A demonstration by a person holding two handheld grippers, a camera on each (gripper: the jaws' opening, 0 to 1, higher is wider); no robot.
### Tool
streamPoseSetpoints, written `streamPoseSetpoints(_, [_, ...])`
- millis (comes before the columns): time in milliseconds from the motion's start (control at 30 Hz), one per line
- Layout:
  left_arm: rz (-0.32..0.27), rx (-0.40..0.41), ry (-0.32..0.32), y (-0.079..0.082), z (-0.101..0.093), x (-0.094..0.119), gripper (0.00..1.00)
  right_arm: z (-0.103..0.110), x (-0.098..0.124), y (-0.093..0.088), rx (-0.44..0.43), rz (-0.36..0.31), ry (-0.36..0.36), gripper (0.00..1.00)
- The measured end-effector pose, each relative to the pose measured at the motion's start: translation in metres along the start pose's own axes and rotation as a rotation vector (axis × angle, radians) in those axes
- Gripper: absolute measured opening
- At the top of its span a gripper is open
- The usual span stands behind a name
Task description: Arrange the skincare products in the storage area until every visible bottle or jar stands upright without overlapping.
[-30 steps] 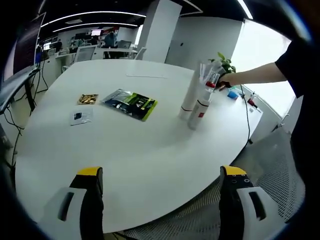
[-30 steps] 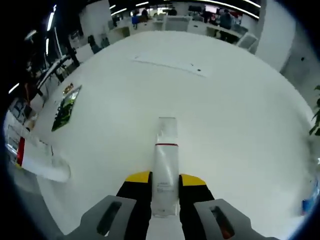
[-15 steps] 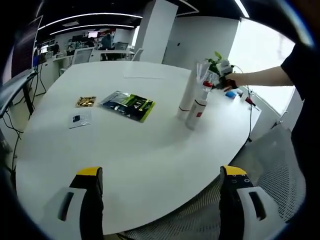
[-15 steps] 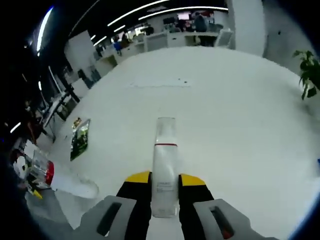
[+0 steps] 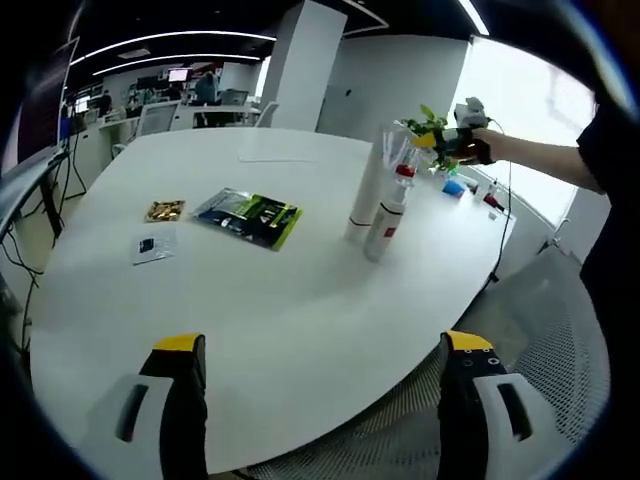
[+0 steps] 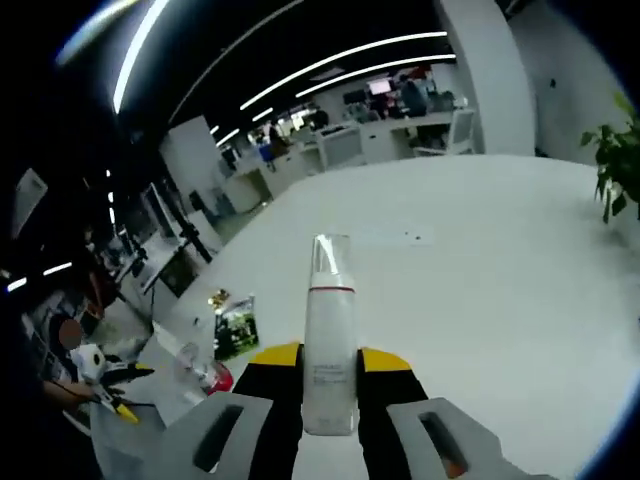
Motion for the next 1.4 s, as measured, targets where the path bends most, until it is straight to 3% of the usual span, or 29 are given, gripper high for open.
streamPoseSetpoints(200, [-0.007, 0.000, 0.000, -0.001, 0.001, 0.000, 0.89, 0.020, 0.008, -0.009, -0.008, -0.035, 0.036, 0.12])
streamPoseSetpoints(400, [-0.003, -0.011, -0.001, -0.001, -0.001, 0.000, 0.88, 0.035, 0.015, -0.014, -0.059, -0.113, 0.097, 0.12])
streamPoseSetpoints(600, [-0.002, -0.014, -0.006, -0.001, -0.002, 0.000, 0.88, 0.069, 0.025, -0.011, -0.098, -0.226, 0.216, 0.11])
streamPoseSetpoints(767, [-0.007, -0.014, -0.010, -0.001, -0.001, 0.000, 0.88, 0.098, 0.031, -0.006, -0.102, -0.283, 0.290, 0.11])
streamPoseSetpoints(967, [-0.021, -0.012, -0.007, 0.001, -0.001, 0.001, 0.88, 0.130, 0.033, -0.007, -0.149, -0.343, 0.439, 0.12])
streamPoseSetpoints(1067, [-0.063, 0.055, -0.016, 0.005, 0.004, 0.002, 0.90, 0.141, 0.033, -0.012, -0.133, -0.340, 0.480, 0.12])
streamPoseSetpoints(1267, [-0.046, -0.012, -0.023, 0.010, 0.001, 0.008, 0.92, 0.158, 0.030, -0.021, -0.102, -0.340, 0.527, 0.12])
streamPoseSetpoints(1367, [-0.064, 0.004, -0.035, 0.017, 0.000, 0.013, 0.92, 0.168, 0.030, -0.023, -0.099, -0.369, 0.579, 0.12])
streamPoseSetpoints(1400, [-0.079, 0.022, -0.040, 0.023, -0.003, 0.017, 0.92, 0.175, 0.030, -0.023, -0.106, -0.389, 0.628, 0.12])
Point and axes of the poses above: the point that each gripper's makers call its tool centre point, and the gripper's own axes: x roughly backward along the fingers, z roughly to its left, y roughly out of its top, the point moved 8 cm from there along x, roughly backward along the fingers, and after that the axes turned 12 degrees about y, right-handed, at the moved point
